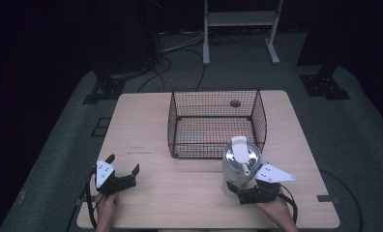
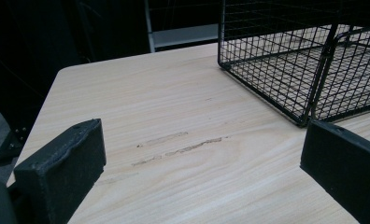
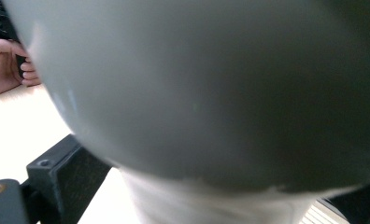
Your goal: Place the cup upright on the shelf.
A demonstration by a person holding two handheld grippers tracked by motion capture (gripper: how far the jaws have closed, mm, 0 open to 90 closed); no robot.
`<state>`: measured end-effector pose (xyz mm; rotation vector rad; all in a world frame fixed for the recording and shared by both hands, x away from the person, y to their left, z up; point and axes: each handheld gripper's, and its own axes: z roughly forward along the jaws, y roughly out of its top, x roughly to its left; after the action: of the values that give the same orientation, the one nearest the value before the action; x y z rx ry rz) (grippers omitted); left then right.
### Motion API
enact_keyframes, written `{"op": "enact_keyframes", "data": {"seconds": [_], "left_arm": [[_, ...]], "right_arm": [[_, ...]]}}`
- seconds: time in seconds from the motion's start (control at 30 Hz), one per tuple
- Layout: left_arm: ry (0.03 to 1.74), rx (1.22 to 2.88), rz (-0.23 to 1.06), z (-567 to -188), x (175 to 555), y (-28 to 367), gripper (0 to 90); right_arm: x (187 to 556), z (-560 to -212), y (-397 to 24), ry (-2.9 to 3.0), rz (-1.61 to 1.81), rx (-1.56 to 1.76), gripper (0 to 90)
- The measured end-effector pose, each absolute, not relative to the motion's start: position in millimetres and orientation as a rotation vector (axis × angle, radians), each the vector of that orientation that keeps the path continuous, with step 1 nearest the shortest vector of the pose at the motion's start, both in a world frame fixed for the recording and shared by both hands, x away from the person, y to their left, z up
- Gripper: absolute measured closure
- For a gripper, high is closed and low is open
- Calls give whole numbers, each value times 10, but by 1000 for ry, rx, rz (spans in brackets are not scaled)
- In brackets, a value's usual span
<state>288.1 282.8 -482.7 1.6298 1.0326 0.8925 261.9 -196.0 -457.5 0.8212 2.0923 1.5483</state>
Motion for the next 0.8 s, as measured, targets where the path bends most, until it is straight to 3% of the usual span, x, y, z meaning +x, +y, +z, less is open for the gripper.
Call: {"op": "enact_keyframes", "data": {"seconds": [0.8], "left_arm": [[1029, 1631, 894, -4827, 2881, 2827, 0]], "right_arm": [[2659, -4570, -1943, 2063, 1570, 810, 94]]}}
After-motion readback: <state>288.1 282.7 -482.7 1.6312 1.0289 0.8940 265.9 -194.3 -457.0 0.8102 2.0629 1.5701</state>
